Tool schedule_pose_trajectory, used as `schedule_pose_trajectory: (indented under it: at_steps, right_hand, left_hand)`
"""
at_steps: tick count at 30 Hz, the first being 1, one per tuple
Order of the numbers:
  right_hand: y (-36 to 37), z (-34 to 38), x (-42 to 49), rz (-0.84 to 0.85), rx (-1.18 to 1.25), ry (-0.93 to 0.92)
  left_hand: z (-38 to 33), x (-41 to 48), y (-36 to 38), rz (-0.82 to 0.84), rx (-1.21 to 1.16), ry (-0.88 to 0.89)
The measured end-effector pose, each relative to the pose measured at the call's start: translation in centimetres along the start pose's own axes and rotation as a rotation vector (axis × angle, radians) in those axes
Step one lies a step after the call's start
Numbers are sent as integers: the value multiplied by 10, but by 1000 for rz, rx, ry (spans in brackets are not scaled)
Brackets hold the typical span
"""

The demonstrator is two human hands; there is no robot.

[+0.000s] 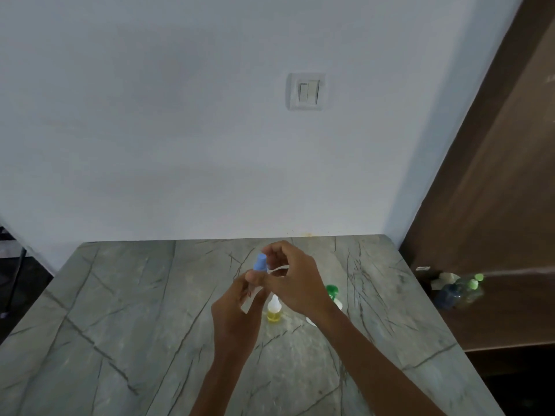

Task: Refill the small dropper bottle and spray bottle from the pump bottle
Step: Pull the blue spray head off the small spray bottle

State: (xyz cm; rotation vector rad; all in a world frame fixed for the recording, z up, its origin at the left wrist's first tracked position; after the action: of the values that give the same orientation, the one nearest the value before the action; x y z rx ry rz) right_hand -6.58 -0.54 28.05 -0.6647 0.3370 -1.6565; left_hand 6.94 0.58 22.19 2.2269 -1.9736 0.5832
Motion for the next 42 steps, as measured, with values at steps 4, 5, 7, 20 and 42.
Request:
schedule_pose_trajectory:
  at_steps: [4,5,7,20,42]
  right_hand:
    - [-3,7,3,3,58,-64]
    - [-2,8,4,43,85,-64]
    - [-1,9,7,108,98,-70]
    - [3,6,18,226,16,-129]
    - [13,7,25,319,-22,-158]
  left_hand:
    - [-9,4,0,-10,-64,-18]
    - [-12,5,-1,-13,-78,-18]
    - [-13,6,-1,-13,-76,6]
    - [6,5,-6,-4,-83,-44]
    - [12,5,-7,32,-11,-68]
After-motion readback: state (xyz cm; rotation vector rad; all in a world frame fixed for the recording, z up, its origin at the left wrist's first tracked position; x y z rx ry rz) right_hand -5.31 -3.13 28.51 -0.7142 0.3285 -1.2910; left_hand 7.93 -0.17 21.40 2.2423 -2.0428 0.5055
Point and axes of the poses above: each hand's wrist, its own x-axis towards the middle knuckle, its own y-axis out of the palm, z = x × y, the point moved 6 cm from there along x, towards the middle knuckle, and after that the axes turned 11 degrees about -x, right-handed, at the moved point
